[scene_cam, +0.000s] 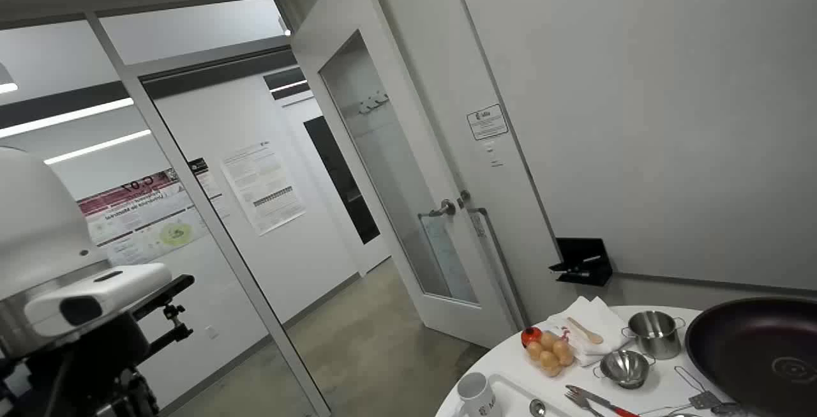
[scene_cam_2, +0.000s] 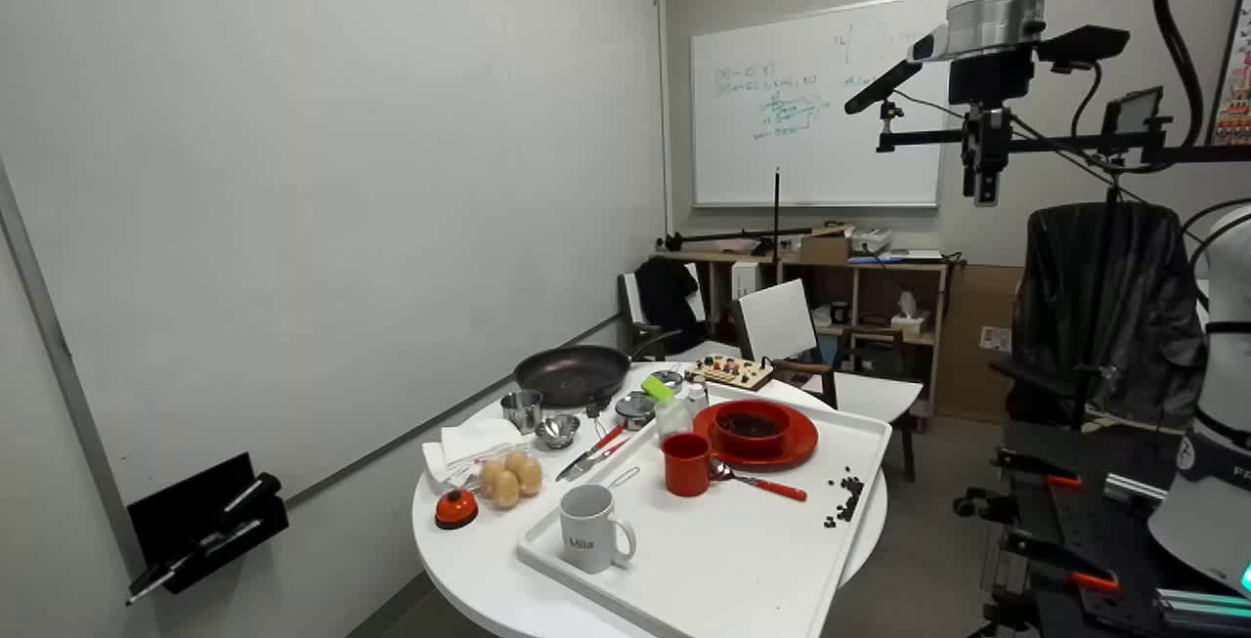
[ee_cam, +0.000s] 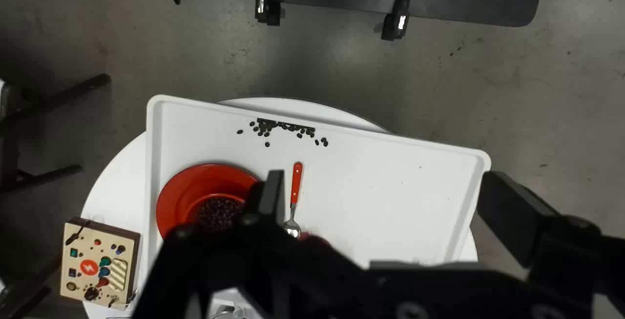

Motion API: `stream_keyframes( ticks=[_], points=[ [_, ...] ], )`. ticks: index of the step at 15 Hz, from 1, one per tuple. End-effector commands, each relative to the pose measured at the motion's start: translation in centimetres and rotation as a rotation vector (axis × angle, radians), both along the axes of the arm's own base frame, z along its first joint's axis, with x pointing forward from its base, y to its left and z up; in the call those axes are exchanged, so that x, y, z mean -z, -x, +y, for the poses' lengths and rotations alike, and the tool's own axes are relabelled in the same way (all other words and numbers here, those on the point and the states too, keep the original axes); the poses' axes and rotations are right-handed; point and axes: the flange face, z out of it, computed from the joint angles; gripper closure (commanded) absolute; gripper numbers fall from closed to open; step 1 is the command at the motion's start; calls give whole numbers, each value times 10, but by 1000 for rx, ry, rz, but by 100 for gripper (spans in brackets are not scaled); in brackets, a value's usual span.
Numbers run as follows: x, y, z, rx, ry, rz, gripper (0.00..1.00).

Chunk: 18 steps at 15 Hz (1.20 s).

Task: Move the red bowl from the plate to the table

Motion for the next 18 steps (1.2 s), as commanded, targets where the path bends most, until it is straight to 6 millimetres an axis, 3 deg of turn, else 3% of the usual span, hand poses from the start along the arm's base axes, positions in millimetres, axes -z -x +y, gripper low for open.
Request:
stream_keyframes(
  ticks=[1, 11, 15, 18],
  points=[
    [-1, 0, 0, 0, 0, 1, 0],
    [-1, 0, 0, 0, 0, 1, 0],
    [25, -45, -7, 135, 137, 20, 0],
    [45, -76, -12, 133, 144, 16, 0]
  ],
)
